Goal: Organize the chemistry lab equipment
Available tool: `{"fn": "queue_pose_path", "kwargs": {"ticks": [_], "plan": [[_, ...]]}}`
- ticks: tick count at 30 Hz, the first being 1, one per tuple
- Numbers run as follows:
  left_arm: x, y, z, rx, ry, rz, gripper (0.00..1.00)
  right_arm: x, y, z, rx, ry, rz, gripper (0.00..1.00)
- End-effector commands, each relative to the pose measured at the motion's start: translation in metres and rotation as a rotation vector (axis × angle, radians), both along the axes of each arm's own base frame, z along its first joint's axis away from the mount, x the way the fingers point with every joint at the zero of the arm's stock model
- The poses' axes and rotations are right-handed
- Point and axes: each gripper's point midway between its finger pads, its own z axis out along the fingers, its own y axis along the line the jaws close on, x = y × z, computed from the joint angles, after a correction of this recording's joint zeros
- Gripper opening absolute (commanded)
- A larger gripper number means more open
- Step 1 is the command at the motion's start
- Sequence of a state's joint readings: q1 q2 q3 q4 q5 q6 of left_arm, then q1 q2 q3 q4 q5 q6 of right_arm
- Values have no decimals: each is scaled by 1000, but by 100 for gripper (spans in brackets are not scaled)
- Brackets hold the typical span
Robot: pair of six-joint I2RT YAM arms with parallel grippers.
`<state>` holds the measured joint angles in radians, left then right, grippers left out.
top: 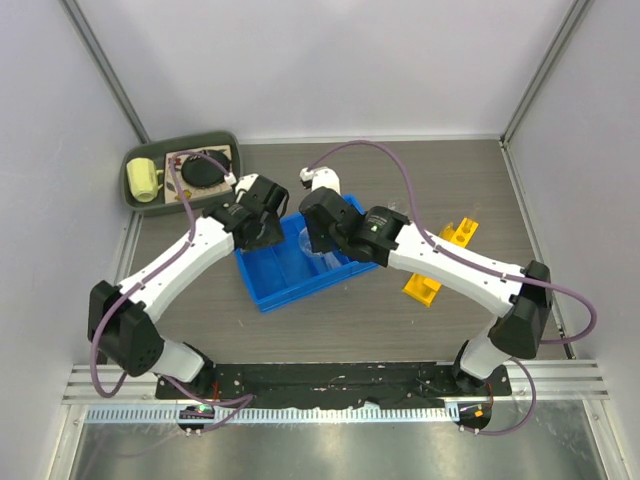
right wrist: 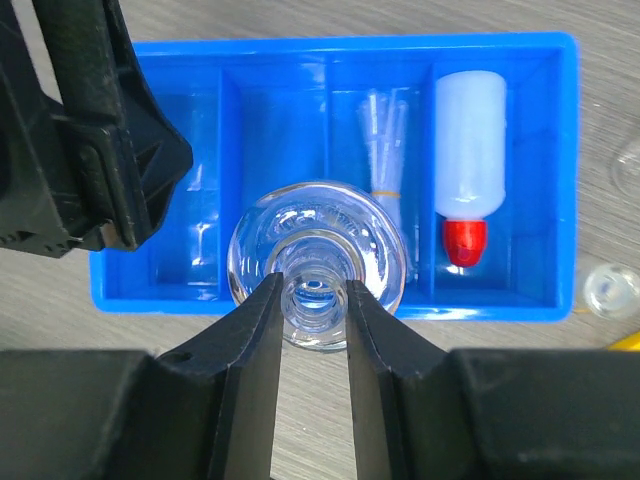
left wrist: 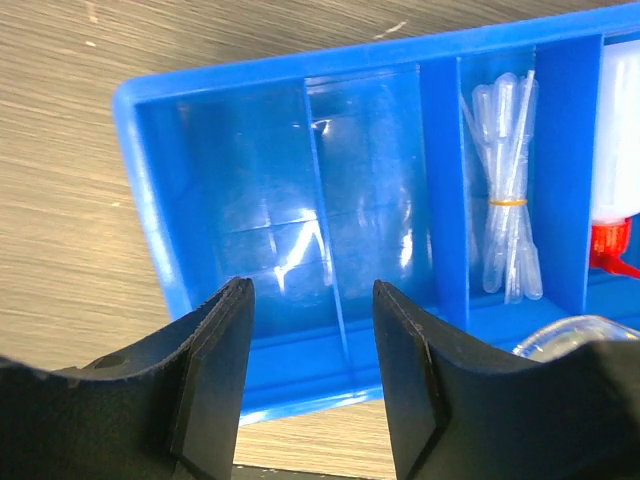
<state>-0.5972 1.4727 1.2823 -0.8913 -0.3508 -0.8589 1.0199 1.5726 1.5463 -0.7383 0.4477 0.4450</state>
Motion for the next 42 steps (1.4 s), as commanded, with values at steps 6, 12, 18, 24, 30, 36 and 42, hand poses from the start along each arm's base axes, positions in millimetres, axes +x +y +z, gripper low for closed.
{"fn": "queue_pose_path", "kwargs": {"ticks": [6, 12, 18, 24, 30, 36, 42], "plan": [[-19, 59, 38, 178, -88, -6, 55, -14, 67, 24, 65, 5, 360, 1], [-34, 78, 53, 191, -168, -40, 59, -17, 82, 17, -27, 5, 533, 1], [-51, 106, 70, 235, -228, -10, 59, -11, 92, -3, -108, 0, 624, 1], [-64, 131, 81, 230, -288, 37, 61, -11, 115, -34, -129, 36, 720, 1], [-78, 144, 83, 227, -336, 59, 63, -11, 136, -59, -118, 67, 792, 1], [-83, 148, 75, 231, -348, 56, 64, -10, 149, -68, -117, 80, 828, 1], [-84, 150, 73, 224, -373, 62, 64, -20, 154, -82, -153, 102, 877, 1]]}}
